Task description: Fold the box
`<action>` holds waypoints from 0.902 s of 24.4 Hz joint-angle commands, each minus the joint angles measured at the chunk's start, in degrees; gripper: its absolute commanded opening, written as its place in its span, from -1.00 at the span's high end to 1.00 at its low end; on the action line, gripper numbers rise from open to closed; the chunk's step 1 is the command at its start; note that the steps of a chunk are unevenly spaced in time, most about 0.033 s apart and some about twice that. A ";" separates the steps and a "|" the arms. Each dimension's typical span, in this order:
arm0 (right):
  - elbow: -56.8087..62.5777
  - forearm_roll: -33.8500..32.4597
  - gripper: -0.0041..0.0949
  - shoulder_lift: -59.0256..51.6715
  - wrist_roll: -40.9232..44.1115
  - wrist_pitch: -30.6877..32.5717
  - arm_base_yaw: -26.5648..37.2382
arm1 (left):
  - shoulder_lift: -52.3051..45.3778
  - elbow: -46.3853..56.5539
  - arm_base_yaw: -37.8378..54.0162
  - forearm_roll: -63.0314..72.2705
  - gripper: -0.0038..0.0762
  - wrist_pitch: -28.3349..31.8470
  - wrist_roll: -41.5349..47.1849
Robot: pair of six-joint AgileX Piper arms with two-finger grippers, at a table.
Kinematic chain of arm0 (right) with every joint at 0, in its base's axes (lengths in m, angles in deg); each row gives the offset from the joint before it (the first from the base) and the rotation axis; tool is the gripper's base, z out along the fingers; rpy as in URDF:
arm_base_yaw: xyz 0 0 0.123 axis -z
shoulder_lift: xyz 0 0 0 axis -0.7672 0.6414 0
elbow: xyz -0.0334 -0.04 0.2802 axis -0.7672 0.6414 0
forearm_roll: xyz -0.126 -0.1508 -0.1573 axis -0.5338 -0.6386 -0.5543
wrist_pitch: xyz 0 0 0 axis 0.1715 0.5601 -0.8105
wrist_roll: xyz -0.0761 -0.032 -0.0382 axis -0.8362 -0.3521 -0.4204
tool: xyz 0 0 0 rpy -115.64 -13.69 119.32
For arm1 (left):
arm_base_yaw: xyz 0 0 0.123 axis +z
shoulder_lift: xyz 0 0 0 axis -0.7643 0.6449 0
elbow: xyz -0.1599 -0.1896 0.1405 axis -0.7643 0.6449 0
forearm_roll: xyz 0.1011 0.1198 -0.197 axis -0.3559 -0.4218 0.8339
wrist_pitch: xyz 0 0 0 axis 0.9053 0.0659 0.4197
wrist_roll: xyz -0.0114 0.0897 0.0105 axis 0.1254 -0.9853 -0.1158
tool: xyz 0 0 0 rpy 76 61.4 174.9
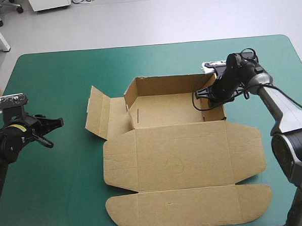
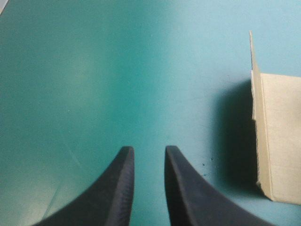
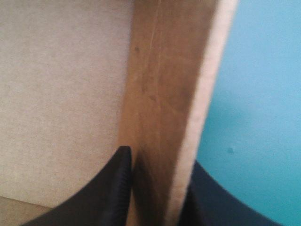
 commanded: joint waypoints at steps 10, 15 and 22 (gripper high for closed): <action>-10.76 1.23 0.96 -14.91 -3.61 3.65 0.08 | -1.01 -1.51 -0.01 1.40 0.52 6.90 -0.05; -11.54 1.07 0.96 -23.21 -2.06 2.92 0.08 | -1.01 -1.51 -0.01 -6.79 0.92 10.97 1.50; -11.54 0.55 0.96 -29.71 -2.06 2.91 0.08 | -0.79 -1.51 -0.01 -12.93 0.92 13.14 9.40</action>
